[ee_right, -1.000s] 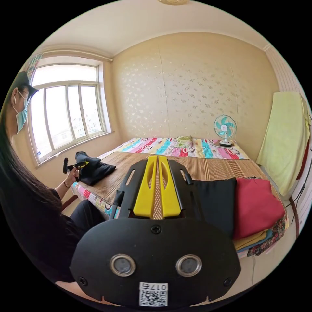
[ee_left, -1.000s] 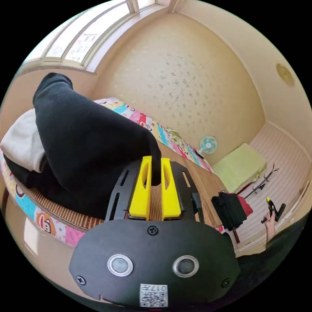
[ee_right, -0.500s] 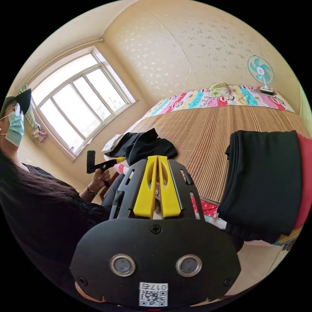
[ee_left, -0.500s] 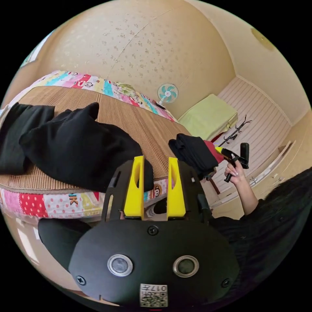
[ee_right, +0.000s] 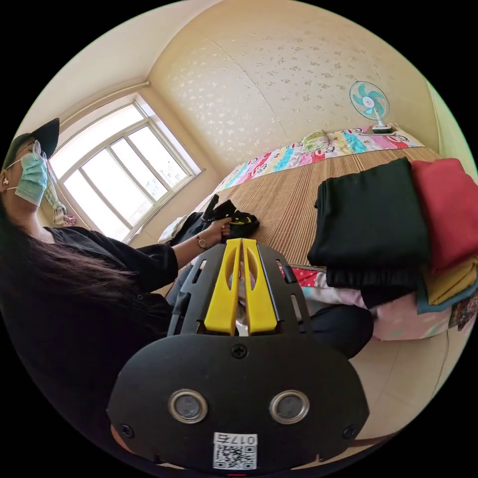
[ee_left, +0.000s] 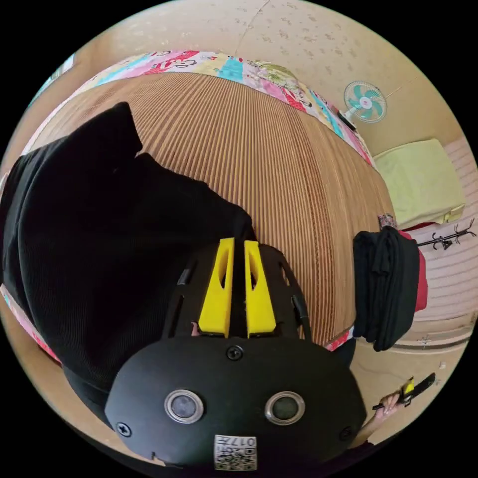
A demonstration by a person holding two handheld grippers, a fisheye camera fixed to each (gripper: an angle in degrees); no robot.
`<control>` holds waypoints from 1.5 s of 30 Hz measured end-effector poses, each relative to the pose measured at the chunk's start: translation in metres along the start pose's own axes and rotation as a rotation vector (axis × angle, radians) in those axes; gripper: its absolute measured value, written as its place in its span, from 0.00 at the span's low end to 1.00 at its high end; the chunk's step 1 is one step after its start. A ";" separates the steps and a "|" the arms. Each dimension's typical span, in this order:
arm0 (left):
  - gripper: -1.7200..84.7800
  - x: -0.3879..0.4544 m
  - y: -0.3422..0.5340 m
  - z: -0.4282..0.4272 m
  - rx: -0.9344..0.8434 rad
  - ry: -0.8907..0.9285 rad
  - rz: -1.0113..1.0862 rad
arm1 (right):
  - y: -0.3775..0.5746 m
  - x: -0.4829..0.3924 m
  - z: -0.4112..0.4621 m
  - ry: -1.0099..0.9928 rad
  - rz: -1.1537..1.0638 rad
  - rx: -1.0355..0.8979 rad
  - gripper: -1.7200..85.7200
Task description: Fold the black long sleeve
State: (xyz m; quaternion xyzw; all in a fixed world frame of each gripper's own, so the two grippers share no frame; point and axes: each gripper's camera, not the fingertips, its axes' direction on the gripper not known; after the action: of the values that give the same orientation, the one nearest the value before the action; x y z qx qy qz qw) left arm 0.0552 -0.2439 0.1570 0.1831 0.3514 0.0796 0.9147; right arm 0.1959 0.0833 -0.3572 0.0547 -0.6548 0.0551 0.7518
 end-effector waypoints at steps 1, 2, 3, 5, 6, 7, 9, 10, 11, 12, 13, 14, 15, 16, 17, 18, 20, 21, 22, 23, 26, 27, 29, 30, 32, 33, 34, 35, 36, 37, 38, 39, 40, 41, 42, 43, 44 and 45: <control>0.06 0.002 0.020 -0.029 0.038 0.253 0.056 | 0.012 0.006 -0.002 -0.016 -0.029 -0.010 0.03; 0.06 0.007 0.031 -0.046 0.054 0.362 0.104 | 0.020 0.006 0.002 -0.055 -0.102 -0.049 0.04; 0.06 0.021 0.056 -0.084 0.092 0.518 0.216 | 0.023 0.004 0.005 -0.074 -0.150 -0.078 0.04; 0.06 0.048 0.103 -0.150 0.213 0.566 0.427 | 0.024 -0.002 0.029 -0.070 -0.279 -0.146 0.07; 0.06 0.062 0.131 -0.186 0.250 0.600 0.571 | 0.021 -0.002 0.036 -0.064 -0.291 -0.146 0.08; 0.06 0.070 0.150 -0.210 0.248 0.643 0.659 | 0.013 0.001 0.052 -0.079 -0.291 -0.131 0.11; 0.06 0.073 0.166 -0.232 0.218 0.687 0.696 | -0.005 0.004 0.078 -0.154 -0.300 -0.097 0.15; 0.06 0.071 0.174 -0.238 0.190 0.689 0.687 | -0.016 0.000 0.099 -0.195 -0.337 -0.081 0.17; 0.06 0.070 0.177 -0.239 0.177 0.680 0.682 | -0.027 -0.008 0.125 -0.205 -0.388 -0.080 0.18; 0.06 0.068 0.186 -0.238 0.151 0.639 0.681 | -0.032 -0.014 0.139 -0.198 -0.417 -0.084 0.18; 0.06 0.065 0.196 -0.234 0.122 0.590 0.685 | -0.039 -0.026 0.168 -0.167 -0.467 -0.087 0.18; 0.06 0.064 0.201 -0.231 0.109 0.567 0.682 | -0.043 -0.037 0.200 -0.161 -0.517 -0.102 0.18; 0.06 0.060 0.212 -0.226 0.090 0.538 0.672 | -0.045 -0.041 0.218 -0.175 -0.544 -0.125 0.18; 0.06 0.056 0.223 -0.221 0.076 0.542 0.667 | -0.047 -0.049 0.256 -0.218 -0.578 -0.203 0.17; 0.06 0.055 0.228 -0.218 0.071 0.548 0.660 | -0.046 -0.057 0.292 -0.274 -0.605 -0.287 0.16; 0.06 0.052 0.237 -0.217 0.073 0.551 0.639 | -0.044 -0.061 0.305 -0.318 -0.628 -0.315 0.14; 0.07 0.049 0.248 -0.222 0.091 0.520 0.606 | -0.040 -0.075 0.325 -0.386 -0.644 -0.275 0.08; 0.07 0.046 0.253 -0.231 0.114 0.488 0.564 | -0.040 -0.078 0.321 -0.356 -0.633 -0.216 0.07; 0.07 0.041 0.257 -0.245 0.157 0.468 0.506 | -0.044 -0.088 0.310 -0.304 -0.636 -0.127 0.07; 0.08 0.038 0.258 -0.254 0.183 0.466 0.474 | -0.050 -0.104 0.302 -0.269 -0.673 -0.086 0.06; 0.19 0.048 0.265 -0.292 0.319 0.364 0.397 | -0.063 -0.151 0.292 -0.256 -0.807 -0.055 0.06; 0.20 0.067 0.266 -0.298 0.335 0.272 0.411 | -0.065 -0.161 0.292 -0.236 -0.828 -0.056 0.06; 0.23 0.102 0.263 -0.292 0.332 0.150 0.436 | -0.071 -0.199 0.296 -0.173 -0.893 -0.051 0.05; 0.24 0.127 0.260 -0.282 0.321 0.115 0.456 | -0.072 -0.209 0.297 -0.167 -0.913 -0.053 0.05; 0.25 0.159 0.255 -0.265 0.312 0.095 0.479 | -0.076 -0.249 0.304 -0.104 -0.988 -0.060 0.05; 0.26 0.175 0.255 -0.259 0.340 0.082 0.487 | -0.077 -0.259 0.306 -0.085 -1.005 -0.063 0.05; 0.25 0.187 0.257 -0.258 0.387 0.067 0.489 | -0.079 -0.276 0.310 -0.046 -1.024 -0.063 0.05; 0.25 0.192 0.258 -0.258 0.409 0.057 0.491 | -0.083 -0.291 0.314 -0.025 -1.028 -0.065 0.05; 0.24 0.201 0.261 -0.259 0.444 0.038 0.502 | -0.086 -0.297 0.316 -0.024 -1.028 -0.068 0.05; 0.24 0.208 0.263 -0.259 0.464 0.014 0.510 | -0.093 -0.307 0.320 -0.022 -1.023 -0.073 0.05; 0.23 0.212 0.264 -0.259 0.472 -0.002 0.512 | -0.101 -0.316 0.324 -0.018 -1.018 -0.083 0.05; 0.23 0.218 0.265 -0.257 0.488 -0.041 0.514 | -0.105 -0.321 0.326 -0.016 -1.020 -0.093 0.05; 0.23 0.223 0.264 -0.255 0.501 -0.079 0.506 | -0.112 -0.332 0.332 -0.011 -1.029 -0.122 0.05; 0.23 0.225 0.264 -0.254 0.506 -0.088 0.506 | -0.118 -0.346 0.338 -0.004 -1.048 -0.155 0.05; 0.23 0.230 0.263 -0.254 0.512 -0.083 0.514 | -0.120 -0.353 0.342 0.005 -1.064 -0.173 0.06; 0.23 0.234 0.262 -0.255 0.523 -0.066 0.523 | -0.123 -0.370 0.349 0.039 -1.098 -0.202 0.06; 0.23 0.236 0.262 -0.256 0.532 -0.059 0.526 | -0.124 -0.387 0.358 0.087 -1.133 -0.216 0.06; 0.23 0.241 0.262 -0.260 0.556 -0.065 0.527 | -0.124 -0.395 0.362 0.110 -1.152 -0.222 0.06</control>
State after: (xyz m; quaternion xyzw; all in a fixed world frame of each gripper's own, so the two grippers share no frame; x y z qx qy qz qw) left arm 0.0544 0.1358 -0.0664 0.5108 0.2715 0.2078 0.7888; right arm -0.1931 -0.0998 -0.7008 0.3195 -0.4815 -0.4284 0.6947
